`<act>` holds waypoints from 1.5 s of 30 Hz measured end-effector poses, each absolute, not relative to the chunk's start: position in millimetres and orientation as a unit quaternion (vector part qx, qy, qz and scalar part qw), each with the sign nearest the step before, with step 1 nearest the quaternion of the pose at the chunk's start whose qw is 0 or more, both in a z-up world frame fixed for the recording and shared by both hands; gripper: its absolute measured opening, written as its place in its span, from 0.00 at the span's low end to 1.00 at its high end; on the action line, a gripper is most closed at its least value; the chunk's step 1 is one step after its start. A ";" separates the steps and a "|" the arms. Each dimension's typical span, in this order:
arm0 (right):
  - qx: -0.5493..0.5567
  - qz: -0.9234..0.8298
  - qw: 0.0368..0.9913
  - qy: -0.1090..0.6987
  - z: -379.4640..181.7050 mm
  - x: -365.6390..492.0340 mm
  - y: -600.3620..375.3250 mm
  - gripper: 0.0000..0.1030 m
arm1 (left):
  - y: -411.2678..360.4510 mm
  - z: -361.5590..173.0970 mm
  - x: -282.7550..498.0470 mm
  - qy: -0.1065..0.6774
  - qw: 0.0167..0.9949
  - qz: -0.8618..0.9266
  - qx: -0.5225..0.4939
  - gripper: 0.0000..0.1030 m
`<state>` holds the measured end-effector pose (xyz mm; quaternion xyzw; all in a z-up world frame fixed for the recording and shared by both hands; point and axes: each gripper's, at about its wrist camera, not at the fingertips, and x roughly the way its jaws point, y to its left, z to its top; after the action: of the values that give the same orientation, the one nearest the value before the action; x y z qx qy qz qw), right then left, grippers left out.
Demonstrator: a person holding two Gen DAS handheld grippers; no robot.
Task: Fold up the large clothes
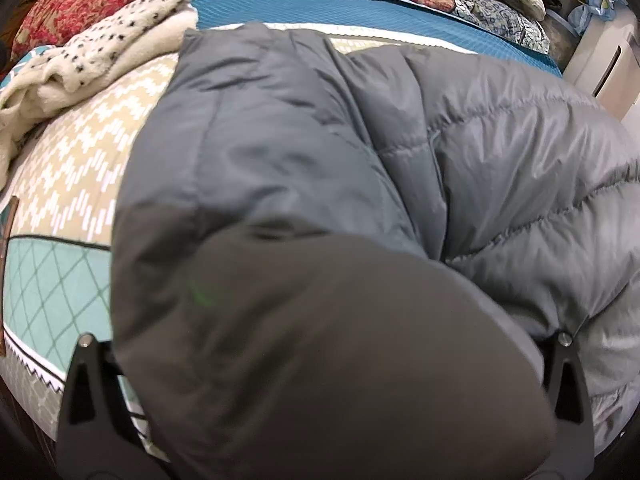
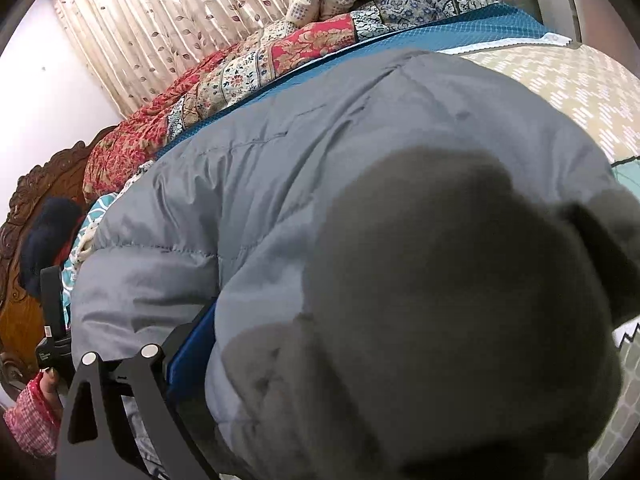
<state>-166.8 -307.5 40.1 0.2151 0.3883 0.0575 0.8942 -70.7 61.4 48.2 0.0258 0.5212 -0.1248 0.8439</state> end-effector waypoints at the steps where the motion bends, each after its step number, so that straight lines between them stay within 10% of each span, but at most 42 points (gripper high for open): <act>1: 0.216 0.058 0.894 0.389 40.4 -165.3 -306.5 0.26 | 61.6 48.0 -70.8 0.521 0.844 -0.125 0.026 0.96; 45: 0.224 0.060 0.900 0.368 40.8 -174.9 -307.8 0.25 | 66.8 51.6 -78.0 0.521 0.843 -0.133 0.016 0.95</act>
<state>-174.9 -307.8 40.8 0.2236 0.3683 0.0597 0.9004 -78.0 66.8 51.6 0.0156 0.5210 -0.1328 0.8430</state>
